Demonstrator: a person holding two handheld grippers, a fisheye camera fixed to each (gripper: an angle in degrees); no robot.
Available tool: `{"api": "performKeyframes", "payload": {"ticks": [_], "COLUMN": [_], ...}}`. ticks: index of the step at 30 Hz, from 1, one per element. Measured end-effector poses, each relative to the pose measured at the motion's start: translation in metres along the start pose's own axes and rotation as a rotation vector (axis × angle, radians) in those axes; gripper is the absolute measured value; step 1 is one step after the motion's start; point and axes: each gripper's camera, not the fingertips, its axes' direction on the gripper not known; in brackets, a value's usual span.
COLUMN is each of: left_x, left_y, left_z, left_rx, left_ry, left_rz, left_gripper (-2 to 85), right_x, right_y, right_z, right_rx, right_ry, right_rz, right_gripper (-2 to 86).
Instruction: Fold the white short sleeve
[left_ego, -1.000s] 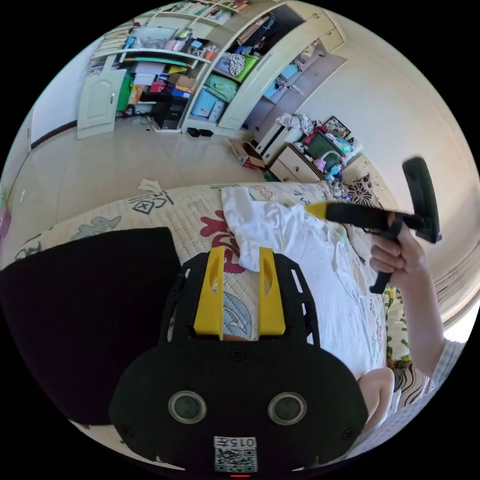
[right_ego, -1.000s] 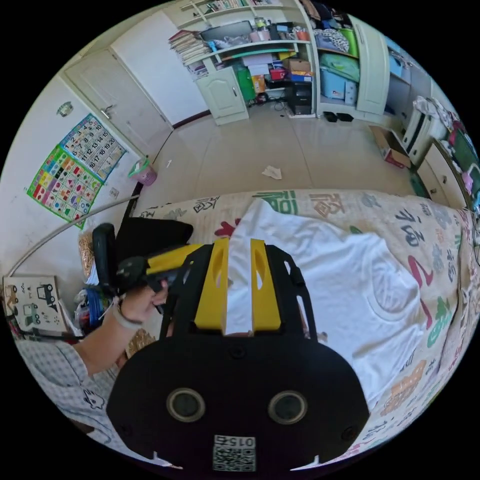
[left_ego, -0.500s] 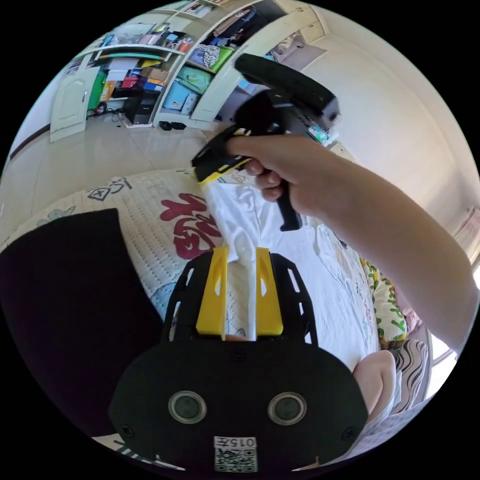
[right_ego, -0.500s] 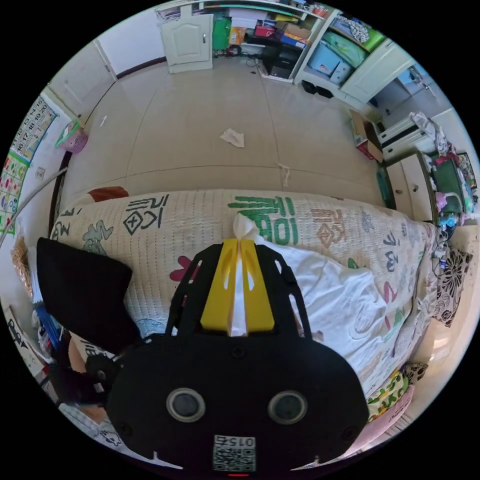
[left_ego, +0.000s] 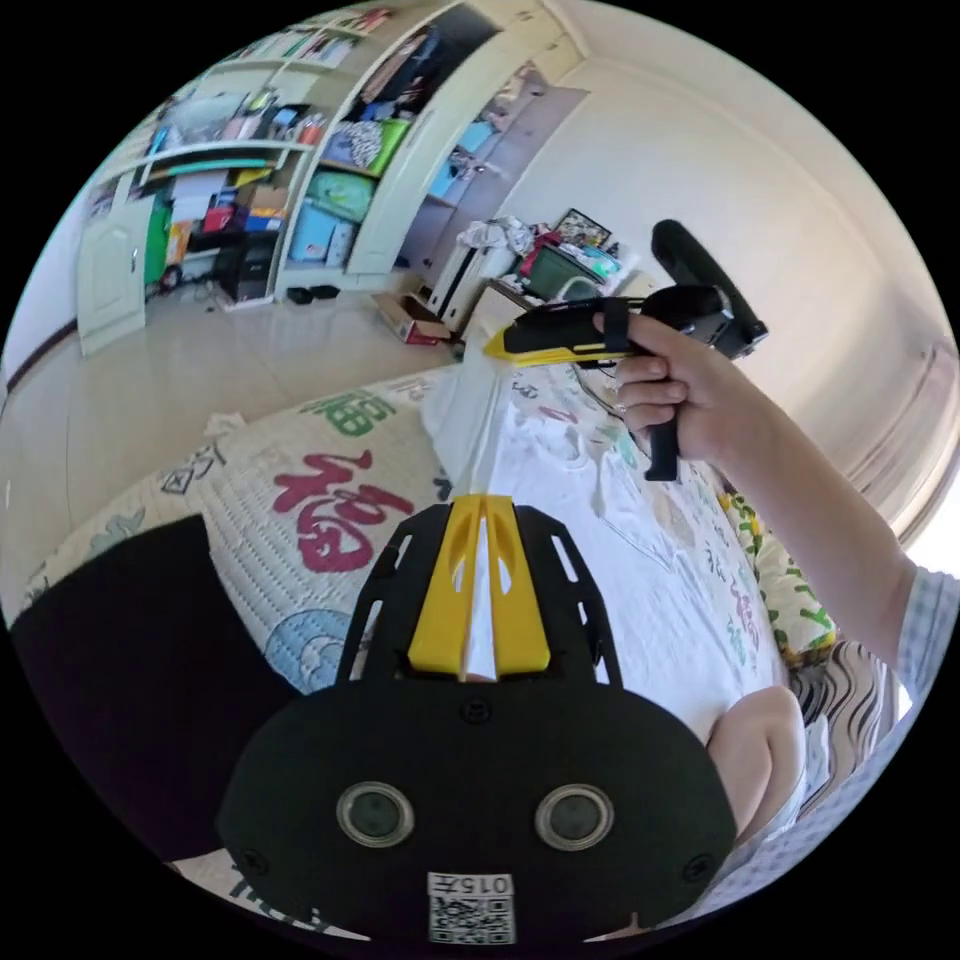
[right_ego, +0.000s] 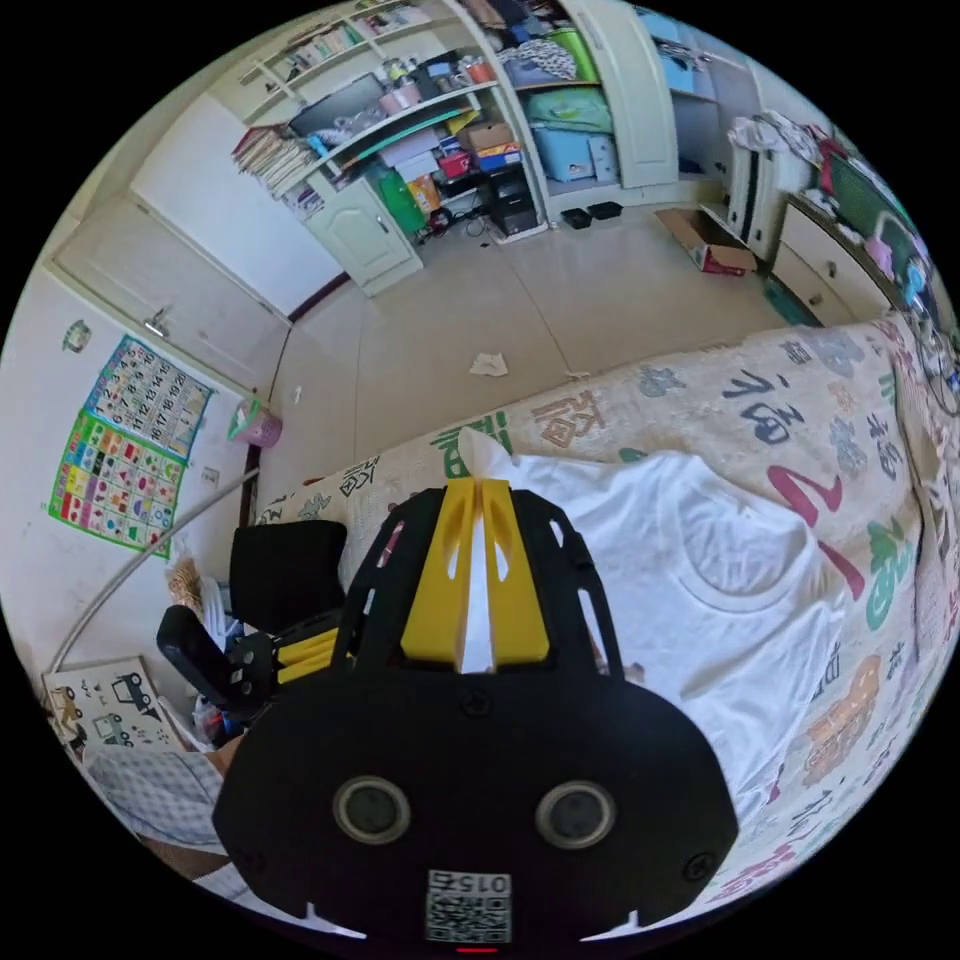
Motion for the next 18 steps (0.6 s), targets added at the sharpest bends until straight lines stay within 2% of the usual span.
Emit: {"api": "performKeyframes", "payload": {"ticks": [4, 7, 9, 13, 18], "left_x": [0.057, 0.072, 0.076, 0.080, 0.090], "left_y": [0.008, 0.022, 0.025, 0.011, 0.001], "left_z": [0.030, 0.060, 0.061, 0.054, 0.090], "left_rx": [-0.093, -0.222, -0.225, -0.179, -0.277], "left_ry": [-0.060, 0.001, 0.002, -0.030, -0.072], "left_rz": [0.141, 0.161, 0.160, 0.176, 0.216], "left_gripper": [1.0, 3.6, 5.4, 6.5, 3.4], "right_x": [0.078, 0.127, 0.145, 0.157, 0.155], "right_y": [0.036, 0.063, 0.074, 0.078, 0.064], "right_z": [-0.014, -0.009, -0.016, -0.040, -0.047], "right_rx": [-0.004, -0.056, -0.046, 0.005, -0.009], "right_ry": [-0.028, -0.019, -0.003, 0.037, 0.016], "right_rz": [0.162, 0.295, 0.333, 0.297, 0.268], "right_gripper": [-0.2, 1.6, 3.5, 6.3, 5.1]}}
